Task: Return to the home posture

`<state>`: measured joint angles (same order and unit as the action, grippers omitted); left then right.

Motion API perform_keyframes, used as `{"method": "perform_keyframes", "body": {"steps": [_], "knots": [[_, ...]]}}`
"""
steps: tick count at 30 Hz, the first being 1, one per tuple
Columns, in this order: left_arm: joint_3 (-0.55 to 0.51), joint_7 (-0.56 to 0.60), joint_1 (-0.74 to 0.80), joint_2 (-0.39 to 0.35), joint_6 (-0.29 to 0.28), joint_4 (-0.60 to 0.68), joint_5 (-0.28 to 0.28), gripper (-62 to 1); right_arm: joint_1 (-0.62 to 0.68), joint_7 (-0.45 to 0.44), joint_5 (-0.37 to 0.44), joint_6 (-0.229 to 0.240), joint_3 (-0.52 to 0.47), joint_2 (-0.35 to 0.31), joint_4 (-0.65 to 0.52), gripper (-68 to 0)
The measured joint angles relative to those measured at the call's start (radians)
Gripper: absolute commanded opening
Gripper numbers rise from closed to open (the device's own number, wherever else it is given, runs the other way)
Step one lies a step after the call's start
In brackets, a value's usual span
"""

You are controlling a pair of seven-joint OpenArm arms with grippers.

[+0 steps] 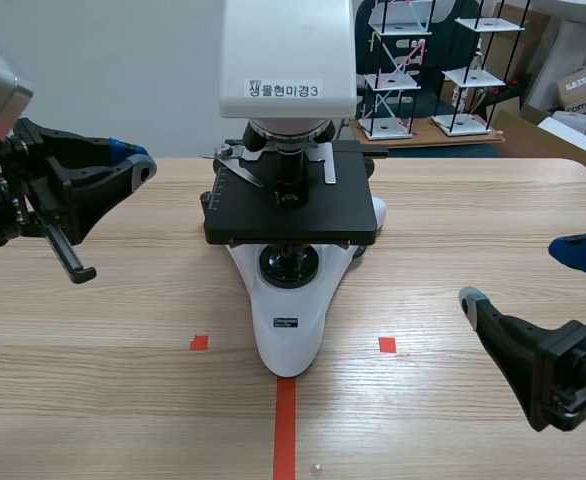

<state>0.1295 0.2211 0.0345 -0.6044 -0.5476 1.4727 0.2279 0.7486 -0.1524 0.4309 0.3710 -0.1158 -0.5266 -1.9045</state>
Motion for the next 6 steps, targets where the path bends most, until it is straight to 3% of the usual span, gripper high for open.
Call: {"method": "perform_keyframes", "body": {"steps": [3, 6], "knots": [[-0.008, 0.105, 0.054, -0.026, -0.002, 0.001, 0.005, -33.5, 0.0, 0.0, 0.0, 0.0, 0.0, 0.0, 0.0, -9.3], [-0.052, 0.222, 0.143, -0.056, -0.001, 0.002, 0.049, -30.8, 0.0, 0.0, 0.0, 0.0, 0.0, 0.0, 0.0, -9.3]]}}
